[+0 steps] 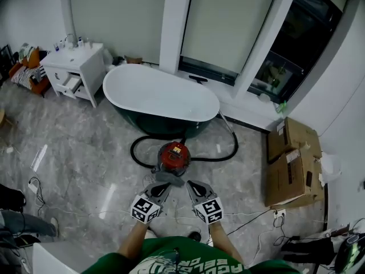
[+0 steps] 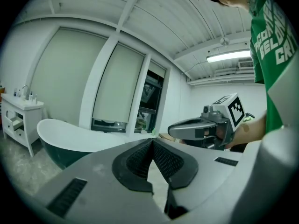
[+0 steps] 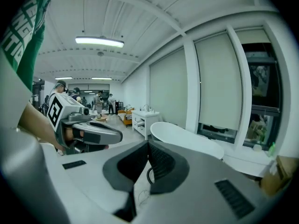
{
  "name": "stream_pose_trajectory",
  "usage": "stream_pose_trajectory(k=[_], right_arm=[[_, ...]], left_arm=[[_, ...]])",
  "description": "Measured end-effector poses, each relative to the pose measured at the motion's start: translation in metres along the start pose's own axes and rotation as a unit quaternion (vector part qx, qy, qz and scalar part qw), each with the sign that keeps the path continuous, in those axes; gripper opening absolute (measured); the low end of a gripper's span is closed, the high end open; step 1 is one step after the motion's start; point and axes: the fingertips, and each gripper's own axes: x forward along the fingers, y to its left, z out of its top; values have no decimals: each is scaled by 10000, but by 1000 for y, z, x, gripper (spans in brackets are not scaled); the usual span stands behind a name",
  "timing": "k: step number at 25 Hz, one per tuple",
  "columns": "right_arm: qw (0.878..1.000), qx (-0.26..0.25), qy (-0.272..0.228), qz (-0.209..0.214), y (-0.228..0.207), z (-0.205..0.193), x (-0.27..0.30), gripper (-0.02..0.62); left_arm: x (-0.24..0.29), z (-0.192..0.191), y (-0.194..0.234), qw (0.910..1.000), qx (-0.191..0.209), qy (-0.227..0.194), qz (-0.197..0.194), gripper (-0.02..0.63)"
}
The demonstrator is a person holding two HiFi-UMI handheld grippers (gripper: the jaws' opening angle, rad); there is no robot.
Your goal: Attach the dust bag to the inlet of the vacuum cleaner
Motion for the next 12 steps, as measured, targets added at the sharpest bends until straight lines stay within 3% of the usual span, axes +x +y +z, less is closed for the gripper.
stream_pose_trajectory(k=[12], right_arm=[[9994,56,-154,-314,-53,-7,-59,9]], left_arm=[[43,0,-53,9996,190,216,-24,3]])
